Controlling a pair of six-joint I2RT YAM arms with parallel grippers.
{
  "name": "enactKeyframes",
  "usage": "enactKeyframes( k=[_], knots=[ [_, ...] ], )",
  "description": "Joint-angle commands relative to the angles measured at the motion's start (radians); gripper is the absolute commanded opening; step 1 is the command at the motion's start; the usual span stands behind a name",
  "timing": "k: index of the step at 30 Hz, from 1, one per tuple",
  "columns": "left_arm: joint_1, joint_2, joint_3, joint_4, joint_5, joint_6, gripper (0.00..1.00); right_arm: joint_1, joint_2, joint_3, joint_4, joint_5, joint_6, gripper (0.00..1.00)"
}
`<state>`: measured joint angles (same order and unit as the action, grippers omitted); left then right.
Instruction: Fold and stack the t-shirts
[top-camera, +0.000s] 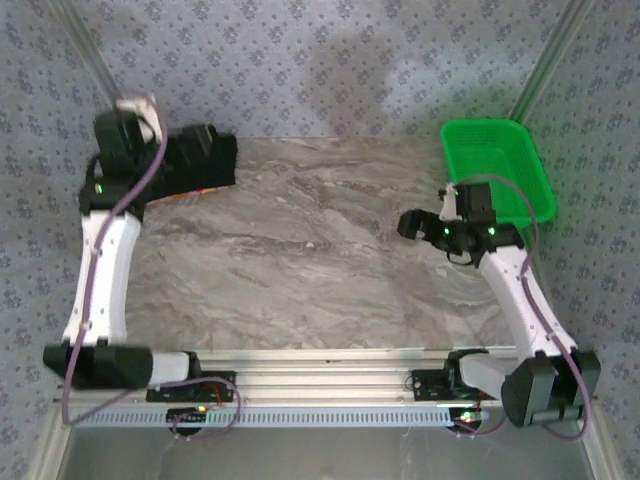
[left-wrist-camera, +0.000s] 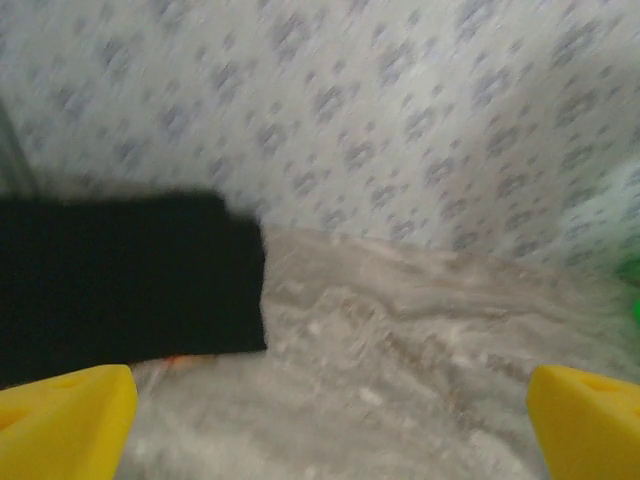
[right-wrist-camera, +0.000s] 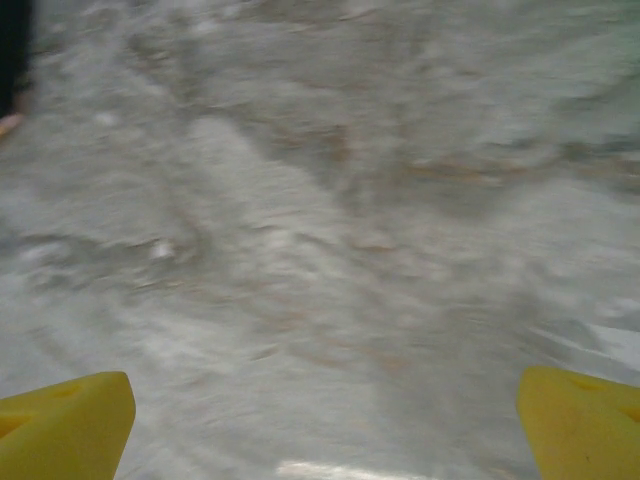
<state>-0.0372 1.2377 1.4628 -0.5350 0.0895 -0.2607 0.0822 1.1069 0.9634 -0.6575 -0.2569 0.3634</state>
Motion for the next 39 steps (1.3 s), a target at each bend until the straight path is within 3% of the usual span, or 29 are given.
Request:
enactKeyframes(
  k=[1, 6, 9, 15, 19, 22, 24, 26, 30, 33, 34, 36, 39],
  knots=[
    [-0.030, -0.203, -0.314, 0.143, -0.177, -0.096, 1.00, -0.072, -0.103, -0.131, 0.119, 0.184, -0.053, 1.00],
    [-0.030, -0.454, -0.757, 0.240, -0.337, -0.124, 1.00, -0.185, -0.174, -0.298, 0.251, 0.308, -0.121, 1.00],
    [-0.030, -0.504, -0.945, 0.372, -0.413, -0.106, 1.00, -0.220, -0.227, -0.442, 0.502, 0.354, -0.185, 1.00],
    [-0.029, -0.505, -1.217, 0.834, -0.428, 0.026, 1.00, -0.220, -0.148, -0.643, 0.884, 0.341, -0.166, 1.00],
    [0.002, -0.284, -1.235, 1.050, -0.363, 0.082, 1.00, -0.199, -0.098, -0.748, 1.188, 0.297, -0.205, 1.00],
    [0.018, -0.061, -1.220, 1.261, -0.337, 0.100, 1.00, -0.192, 0.036, -0.744, 1.349, 0.295, -0.243, 1.00],
    [0.018, 0.021, -1.175, 1.291, -0.317, 0.145, 1.00, -0.196, 0.132, -0.722, 1.434, 0.304, -0.242, 1.00],
    [0.017, 0.094, -1.151, 1.357, -0.309, 0.205, 1.00, -0.194, 0.216, -0.658, 1.418, 0.284, -0.283, 1.00],
    [0.071, 0.302, -1.151, 1.547, -0.239, 0.174, 1.00, -0.165, 0.338, -0.607, 1.452, 0.262, -0.337, 1.00],
    [0.076, 0.288, -1.118, 1.462, -0.168, 0.188, 1.00, -0.142, 0.436, -0.620, 1.595, 0.314, -0.337, 1.00],
    [0.082, 0.307, -1.121, 1.514, -0.160, 0.186, 1.00, -0.128, 0.407, -0.591, 1.481, 0.348, -0.345, 1.00],
    [0.082, 0.287, -1.067, 1.364, -0.159, 0.186, 1.00, -0.122, 0.426, -0.604, 1.548, 0.352, -0.350, 1.00],
    [0.075, 0.293, -1.067, 1.374, -0.160, 0.194, 1.00, -0.110, 0.423, -0.597, 1.525, 0.363, -0.364, 1.00]
  ],
)
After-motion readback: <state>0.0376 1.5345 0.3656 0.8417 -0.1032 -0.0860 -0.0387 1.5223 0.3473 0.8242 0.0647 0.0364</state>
